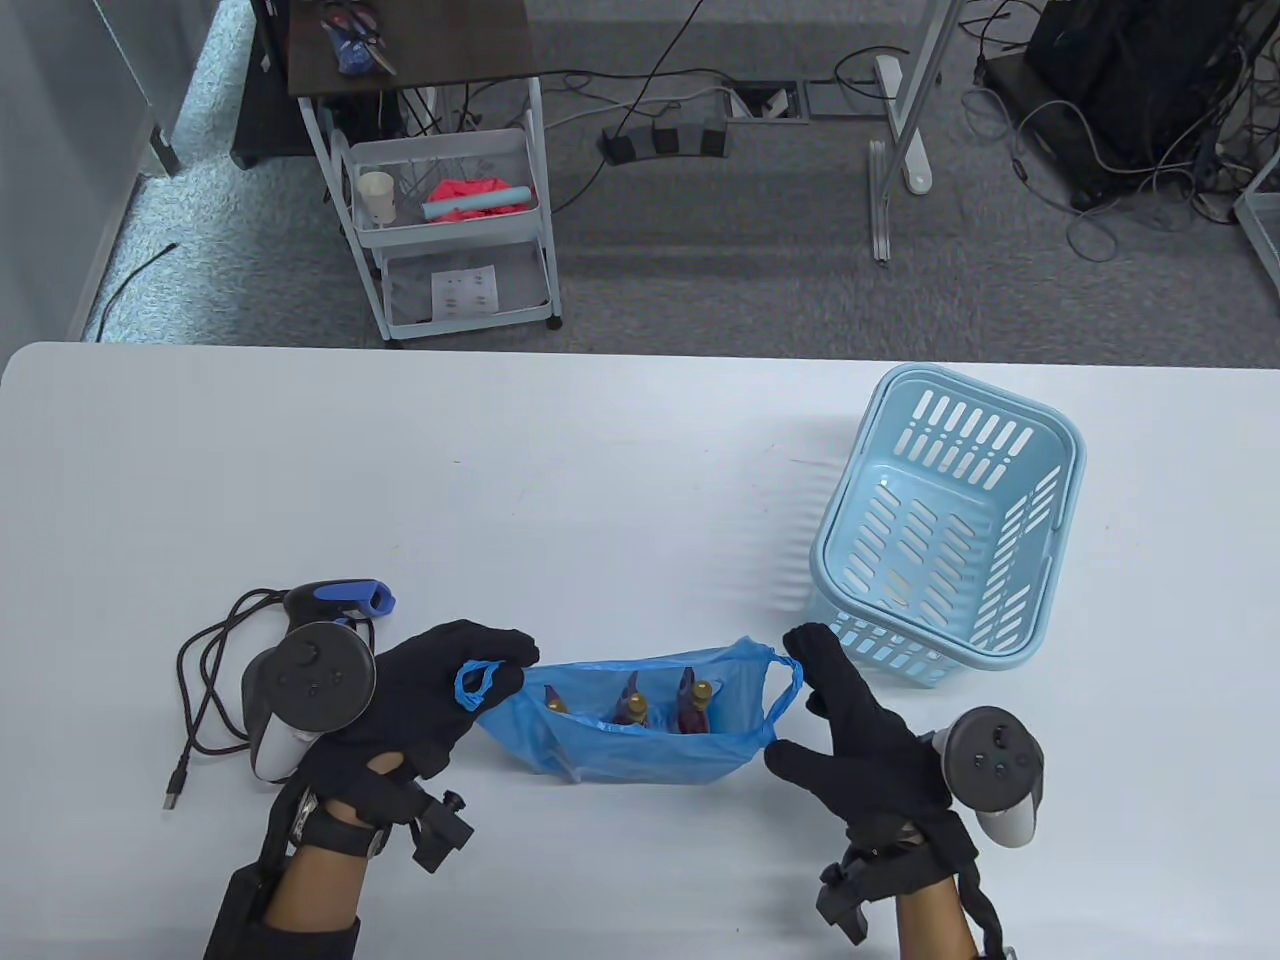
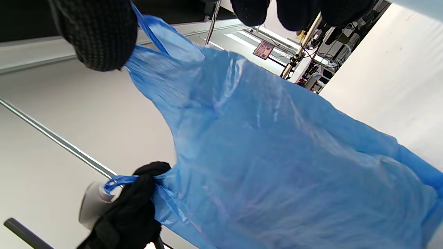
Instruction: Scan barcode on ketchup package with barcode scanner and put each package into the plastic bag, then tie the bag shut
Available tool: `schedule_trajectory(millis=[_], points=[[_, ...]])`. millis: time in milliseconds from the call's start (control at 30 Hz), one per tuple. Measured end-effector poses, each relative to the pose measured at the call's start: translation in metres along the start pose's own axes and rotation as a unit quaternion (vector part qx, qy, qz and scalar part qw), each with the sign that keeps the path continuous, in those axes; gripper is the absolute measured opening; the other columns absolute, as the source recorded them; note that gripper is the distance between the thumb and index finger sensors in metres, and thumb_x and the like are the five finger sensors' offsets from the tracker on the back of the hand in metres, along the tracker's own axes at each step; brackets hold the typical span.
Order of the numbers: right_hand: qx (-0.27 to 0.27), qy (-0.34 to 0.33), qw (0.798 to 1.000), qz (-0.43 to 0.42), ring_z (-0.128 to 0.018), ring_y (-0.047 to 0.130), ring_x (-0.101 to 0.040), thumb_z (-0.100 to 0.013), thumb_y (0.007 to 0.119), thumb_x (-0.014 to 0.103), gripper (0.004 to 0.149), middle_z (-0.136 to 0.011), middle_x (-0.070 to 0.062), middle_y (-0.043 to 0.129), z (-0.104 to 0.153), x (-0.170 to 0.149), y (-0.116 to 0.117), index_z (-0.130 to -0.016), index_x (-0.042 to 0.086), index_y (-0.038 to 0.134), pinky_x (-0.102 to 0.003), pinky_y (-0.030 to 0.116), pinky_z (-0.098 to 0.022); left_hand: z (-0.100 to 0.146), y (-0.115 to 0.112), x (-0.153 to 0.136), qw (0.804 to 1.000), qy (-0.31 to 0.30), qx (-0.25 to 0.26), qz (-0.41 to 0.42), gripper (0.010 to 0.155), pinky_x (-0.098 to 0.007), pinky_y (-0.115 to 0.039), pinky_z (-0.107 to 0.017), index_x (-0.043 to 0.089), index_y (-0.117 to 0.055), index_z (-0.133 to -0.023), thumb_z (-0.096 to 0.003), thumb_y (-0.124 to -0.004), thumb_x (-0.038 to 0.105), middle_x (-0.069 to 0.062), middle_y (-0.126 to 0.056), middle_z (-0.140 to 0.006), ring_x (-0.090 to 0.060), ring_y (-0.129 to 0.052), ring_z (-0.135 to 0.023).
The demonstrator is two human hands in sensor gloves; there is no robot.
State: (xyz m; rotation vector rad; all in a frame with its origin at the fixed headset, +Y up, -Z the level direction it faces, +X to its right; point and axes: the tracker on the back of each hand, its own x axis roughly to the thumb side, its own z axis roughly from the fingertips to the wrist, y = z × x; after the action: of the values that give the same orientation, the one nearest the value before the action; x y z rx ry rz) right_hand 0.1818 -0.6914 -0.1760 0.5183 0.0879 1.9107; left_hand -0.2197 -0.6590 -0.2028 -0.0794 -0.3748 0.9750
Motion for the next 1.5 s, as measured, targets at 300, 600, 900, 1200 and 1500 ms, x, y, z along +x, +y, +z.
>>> schedule_trajectory(millis=[300,600,900,1200,1500], points=[[0.000,-0.015,0.999,-0.030,-0.104,0.043,-0.054,-0.047,0.084,0.051,0.099,-0.117,-0.021,0.043,-0.030,0.001,0.016,-0.116,0.015,0.023,-0.070,0.043,-0.073,-0.002,-0.001,0.002,1.000,0.005,-0.005,-0.007,0.042,-0.056,-0.071,-0.068,0.028,-0.087,-0.087,-0.0476,-0.080,0.043,0.006,-0.087,-0.076,-0.028,-0.092,-0.073],[-0.023,-0.030,0.999,-0.017,-0.091,0.063,-0.047,-0.046,0.087,0.041,0.088,-0.098,-0.016,0.067,-0.047,0.013,0.019,-0.115,0.018,0.037,-0.065,0.051,-0.071,-0.008,-0.007,0.007,1.000,0.003,-0.017,-0.018,0.043,-0.058,-0.068,-0.070,0.028,-0.087,-0.088,-0.0482,-0.079,0.042,0.001,-0.080,-0.093,-0.034,-0.084,-0.089],[-0.026,-0.019,0.999,-0.008,-0.076,0.075,-0.038,-0.053,0.082,0.027,0.041,-0.073,-0.009,0.079,-0.052,0.016,0.019,-0.093,0.018,0.078,-0.062,0.060,-0.066,-0.015,-0.016,0.014,0.999,0.001,-0.044,-0.027,0.043,-0.059,-0.066,-0.072,0.026,-0.085,-0.090,-0.0502,-0.076,0.041,-0.001,-0.076,-0.100,-0.037,-0.079,-0.096],[-0.003,-0.026,0.999,0.017,-0.086,0.074,-0.045,-0.056,0.071,0.020,0.037,-0.093,-0.016,0.081,-0.054,0.030,0.027,-0.093,0.019,0.075,-0.064,0.056,-0.069,-0.022,-0.035,0.030,0.992,0.007,-0.083,-0.098,0.043,-0.060,-0.063,-0.073,0.026,-0.082,-0.092,-0.0527,-0.071,0.040,-0.002,-0.073,-0.102,-0.039,-0.076,-0.098],[-0.028,-0.050,0.988,0.146,-0.073,0.081,-0.038,-0.055,0.076,0.030,0.040,-0.065,-0.007,0.086,-0.056,0.042,0.049,-0.093,0.019,0.075,-0.062,0.061,-0.066,-0.025,-0.059,0.055,0.968,-0.009,-0.088,-0.235,0.043,-0.060,-0.064,-0.072,0.026,-0.086,-0.086,-0.0516,-0.070,0.046,-0.003,-0.075,-0.102,-0.039,-0.077,-0.097]])
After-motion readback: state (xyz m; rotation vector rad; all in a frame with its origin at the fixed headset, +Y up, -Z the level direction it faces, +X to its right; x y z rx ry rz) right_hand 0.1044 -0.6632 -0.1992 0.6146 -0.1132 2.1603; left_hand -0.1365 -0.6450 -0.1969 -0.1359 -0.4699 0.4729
